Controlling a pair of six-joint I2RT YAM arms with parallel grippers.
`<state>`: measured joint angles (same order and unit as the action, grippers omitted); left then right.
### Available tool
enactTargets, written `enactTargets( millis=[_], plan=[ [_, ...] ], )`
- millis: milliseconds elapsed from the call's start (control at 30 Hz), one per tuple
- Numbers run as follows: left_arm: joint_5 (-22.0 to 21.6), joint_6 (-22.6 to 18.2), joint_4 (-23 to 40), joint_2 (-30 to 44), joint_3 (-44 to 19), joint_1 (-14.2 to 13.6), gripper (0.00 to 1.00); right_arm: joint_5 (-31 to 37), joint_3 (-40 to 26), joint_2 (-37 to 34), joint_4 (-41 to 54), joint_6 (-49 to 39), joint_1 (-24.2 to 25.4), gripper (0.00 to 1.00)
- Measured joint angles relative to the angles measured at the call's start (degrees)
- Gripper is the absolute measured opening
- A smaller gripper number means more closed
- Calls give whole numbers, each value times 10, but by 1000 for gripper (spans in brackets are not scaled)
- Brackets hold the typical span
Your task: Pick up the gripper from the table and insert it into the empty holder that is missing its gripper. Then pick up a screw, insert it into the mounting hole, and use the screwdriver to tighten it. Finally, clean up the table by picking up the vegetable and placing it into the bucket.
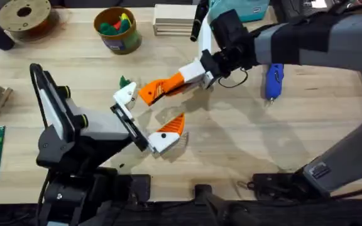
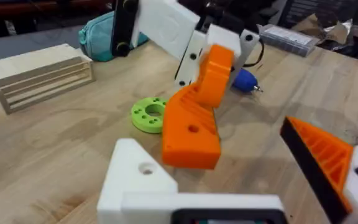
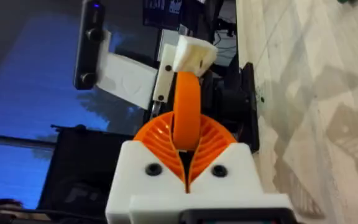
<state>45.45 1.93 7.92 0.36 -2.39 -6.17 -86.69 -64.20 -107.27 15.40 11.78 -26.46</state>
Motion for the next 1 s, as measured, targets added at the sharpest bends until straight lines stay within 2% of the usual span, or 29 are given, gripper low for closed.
enactTargets(
  millis=[500,1000],
  plan=[
    [0,0,0,0,0,0,985,0,0,-19,-93,96,-8,20],
    [0,0,0,0,0,0,986,3,0,-24,-107,138,-14,20]
  ],
)
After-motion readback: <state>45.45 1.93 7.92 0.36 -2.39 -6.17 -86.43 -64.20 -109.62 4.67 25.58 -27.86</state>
